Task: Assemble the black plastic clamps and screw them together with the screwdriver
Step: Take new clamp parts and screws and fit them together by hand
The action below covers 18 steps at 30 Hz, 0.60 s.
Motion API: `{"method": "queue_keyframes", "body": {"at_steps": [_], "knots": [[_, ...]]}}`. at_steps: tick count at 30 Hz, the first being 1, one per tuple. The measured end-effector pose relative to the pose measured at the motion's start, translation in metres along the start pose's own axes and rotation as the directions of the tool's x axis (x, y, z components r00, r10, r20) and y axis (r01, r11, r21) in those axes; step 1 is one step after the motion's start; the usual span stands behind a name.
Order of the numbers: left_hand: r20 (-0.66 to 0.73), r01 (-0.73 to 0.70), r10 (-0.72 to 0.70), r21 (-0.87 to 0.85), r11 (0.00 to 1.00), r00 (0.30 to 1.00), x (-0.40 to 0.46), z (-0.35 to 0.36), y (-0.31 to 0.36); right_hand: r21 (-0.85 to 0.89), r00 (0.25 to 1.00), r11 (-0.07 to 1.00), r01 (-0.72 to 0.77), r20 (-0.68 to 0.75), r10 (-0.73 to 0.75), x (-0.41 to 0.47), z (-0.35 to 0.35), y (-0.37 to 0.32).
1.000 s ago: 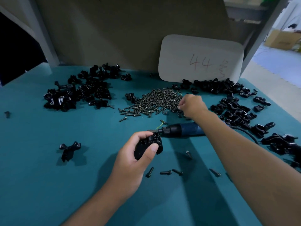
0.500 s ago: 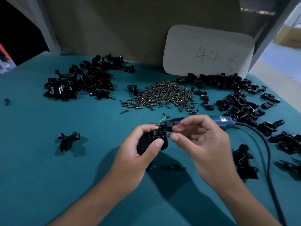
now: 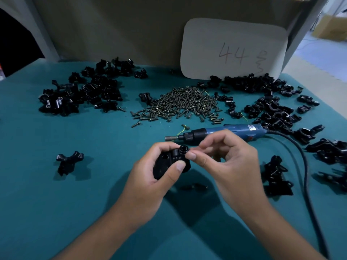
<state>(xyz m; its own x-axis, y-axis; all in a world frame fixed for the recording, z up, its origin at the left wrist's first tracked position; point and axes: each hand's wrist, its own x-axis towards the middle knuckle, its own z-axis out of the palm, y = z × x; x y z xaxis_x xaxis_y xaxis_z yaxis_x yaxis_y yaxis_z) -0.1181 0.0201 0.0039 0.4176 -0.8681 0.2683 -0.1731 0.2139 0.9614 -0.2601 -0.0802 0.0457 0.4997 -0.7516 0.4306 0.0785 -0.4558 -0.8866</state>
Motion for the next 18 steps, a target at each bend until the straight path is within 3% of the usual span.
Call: {"method": "queue_keyframes", "body": {"at_steps": [5,14,18], "knots": [[-0.036,-0.009,0.008,-0.026,1.000,0.999,0.0028,-0.0008,0.0044,0.078,0.997,0.997,-0.011,0.078,0.005,-0.0024,-0.0011,0.0044],[-0.041,-0.014,0.013,-0.026,1.000,0.999,0.0023,-0.0019,0.0045,-0.024,0.992,0.998,-0.064,0.105,0.067,-0.0026,-0.0029,0.0105],[-0.013,0.020,-0.023,-0.159,0.987,1.000,0.0012,0.0018,0.0030,-0.029,0.991,0.996,-0.088,0.097,0.091,-0.0041,0.0003,0.0105]]}}
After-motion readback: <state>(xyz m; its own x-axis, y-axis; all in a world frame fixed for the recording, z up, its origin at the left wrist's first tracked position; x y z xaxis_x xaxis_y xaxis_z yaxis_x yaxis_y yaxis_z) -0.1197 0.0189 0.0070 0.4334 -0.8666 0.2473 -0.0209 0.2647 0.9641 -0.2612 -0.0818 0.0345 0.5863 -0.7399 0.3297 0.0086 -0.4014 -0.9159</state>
